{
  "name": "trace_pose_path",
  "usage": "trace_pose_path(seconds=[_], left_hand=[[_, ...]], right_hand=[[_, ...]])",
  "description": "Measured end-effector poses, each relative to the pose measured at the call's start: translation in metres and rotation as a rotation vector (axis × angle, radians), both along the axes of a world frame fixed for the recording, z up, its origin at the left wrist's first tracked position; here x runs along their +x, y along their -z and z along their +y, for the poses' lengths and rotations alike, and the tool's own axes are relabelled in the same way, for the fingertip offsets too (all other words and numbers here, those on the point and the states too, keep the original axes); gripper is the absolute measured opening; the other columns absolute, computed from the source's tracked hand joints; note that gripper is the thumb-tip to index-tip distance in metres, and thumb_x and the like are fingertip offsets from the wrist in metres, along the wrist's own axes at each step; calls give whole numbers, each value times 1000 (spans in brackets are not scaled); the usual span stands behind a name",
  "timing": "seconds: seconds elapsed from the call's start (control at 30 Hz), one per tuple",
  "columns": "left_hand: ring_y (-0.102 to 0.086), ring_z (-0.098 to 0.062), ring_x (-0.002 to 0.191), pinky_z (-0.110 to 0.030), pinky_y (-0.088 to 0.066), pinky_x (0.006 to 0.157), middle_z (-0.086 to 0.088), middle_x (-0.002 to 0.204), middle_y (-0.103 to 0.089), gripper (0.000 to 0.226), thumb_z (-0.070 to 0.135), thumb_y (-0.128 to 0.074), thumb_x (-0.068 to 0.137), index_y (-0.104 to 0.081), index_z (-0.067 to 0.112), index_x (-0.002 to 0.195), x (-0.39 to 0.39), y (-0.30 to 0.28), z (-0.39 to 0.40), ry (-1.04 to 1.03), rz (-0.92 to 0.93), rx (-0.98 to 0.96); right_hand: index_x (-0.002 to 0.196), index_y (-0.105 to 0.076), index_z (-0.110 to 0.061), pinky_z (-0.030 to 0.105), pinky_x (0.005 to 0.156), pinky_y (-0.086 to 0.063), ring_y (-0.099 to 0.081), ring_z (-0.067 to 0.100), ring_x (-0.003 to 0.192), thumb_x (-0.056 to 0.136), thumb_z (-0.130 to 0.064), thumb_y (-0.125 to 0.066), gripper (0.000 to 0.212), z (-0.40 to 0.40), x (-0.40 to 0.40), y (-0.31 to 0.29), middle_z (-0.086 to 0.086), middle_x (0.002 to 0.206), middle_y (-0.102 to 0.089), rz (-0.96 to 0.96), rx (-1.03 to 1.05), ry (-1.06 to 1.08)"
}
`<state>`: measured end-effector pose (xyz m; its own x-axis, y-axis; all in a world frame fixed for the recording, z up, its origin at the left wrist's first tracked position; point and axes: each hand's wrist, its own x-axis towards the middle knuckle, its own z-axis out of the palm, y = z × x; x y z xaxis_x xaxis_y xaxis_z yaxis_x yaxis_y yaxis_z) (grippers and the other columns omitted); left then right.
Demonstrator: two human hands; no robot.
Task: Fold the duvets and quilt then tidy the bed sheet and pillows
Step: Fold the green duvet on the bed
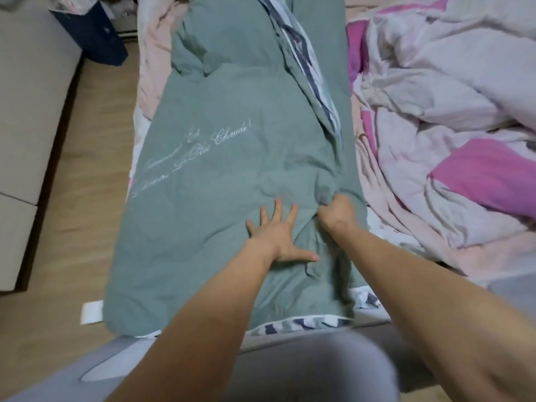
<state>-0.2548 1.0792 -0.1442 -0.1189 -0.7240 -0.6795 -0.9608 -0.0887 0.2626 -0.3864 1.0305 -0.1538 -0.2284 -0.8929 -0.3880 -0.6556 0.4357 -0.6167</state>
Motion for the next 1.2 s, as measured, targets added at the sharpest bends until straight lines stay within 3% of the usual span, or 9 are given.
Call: trace_pose_path(seconds=[0.1,0.2,0.3,0.4,0.53,0.67,0.8,0.97,1.2], left_hand=[[19,-35,145,-69,-3,109,2,156,29,134,81,-66,56,20,35,149,-25,-16,-21,52,16,-128],[15,-38,145,-72,-3,108,4,158,24,136,79,-68,56,18,32,150,-53,-20,-21,132,-30,-10],[10,-40,146,-73,-4,107,3,160,19,130,78,-66,61,13,30,152,-51,-6,-5,197,-173,150],[12,-39,146,-72,-4,108,3,160,19,126,80,-63,63,11,30,152,-28,-5,-7,158,-224,130],[-11,-37,146,-58,-20,114,0,162,0,119,75,-65,65,-4,26,154,18,-11,8,179,-347,347],[-50,-27,127,-32,-41,104,-10,142,-50,65,51,-59,88,-48,9,137,63,-62,-5,46,-169,218],[-47,-27,130,-30,-37,106,-10,142,-49,58,44,-54,94,-43,14,142,159,-156,-4,-187,-30,-36],[-53,-27,121,-29,-43,95,-13,134,-56,48,37,-52,97,-53,6,134,310,-243,61,-280,-115,-172],[-57,-24,116,-28,-46,95,-7,128,-60,43,38,-54,94,-57,15,130,525,-287,181,-346,-255,-161]], right_hand=[[103,-62,-2,35,75,-40,-57,40,99,82,-2,-46,26,-11,-27,-41,24,105,-64,83,-203,134],[109,-57,-4,39,82,-42,-55,40,105,84,-3,-45,28,0,-90,-46,25,111,-62,238,-116,165],[144,-26,-9,44,102,-32,-35,39,130,89,-18,-52,61,28,-106,-26,24,141,-36,396,172,-81],[154,-5,-22,48,115,-12,-6,33,146,93,-43,-46,76,47,-92,-5,13,160,-2,527,-24,-479],[151,-20,-18,47,116,-20,-18,33,144,94,-40,-42,64,60,-64,5,9,159,-15,459,720,-745],[126,-56,-3,34,100,-42,-52,30,124,92,-24,-51,40,18,-7,-61,15,135,-54,534,462,-852],[118,-58,-2,30,91,-44,-53,33,118,95,-20,-46,32,-18,102,-146,19,129,-56,507,154,-934],[117,-60,-1,32,89,-45,-55,34,115,95,-22,-45,34,-3,273,-215,20,127,-57,486,-80,-1077],[105,-65,-6,32,82,-49,-60,31,102,87,-15,-47,27,80,494,-231,14,114,-64,487,-88,-1194]])
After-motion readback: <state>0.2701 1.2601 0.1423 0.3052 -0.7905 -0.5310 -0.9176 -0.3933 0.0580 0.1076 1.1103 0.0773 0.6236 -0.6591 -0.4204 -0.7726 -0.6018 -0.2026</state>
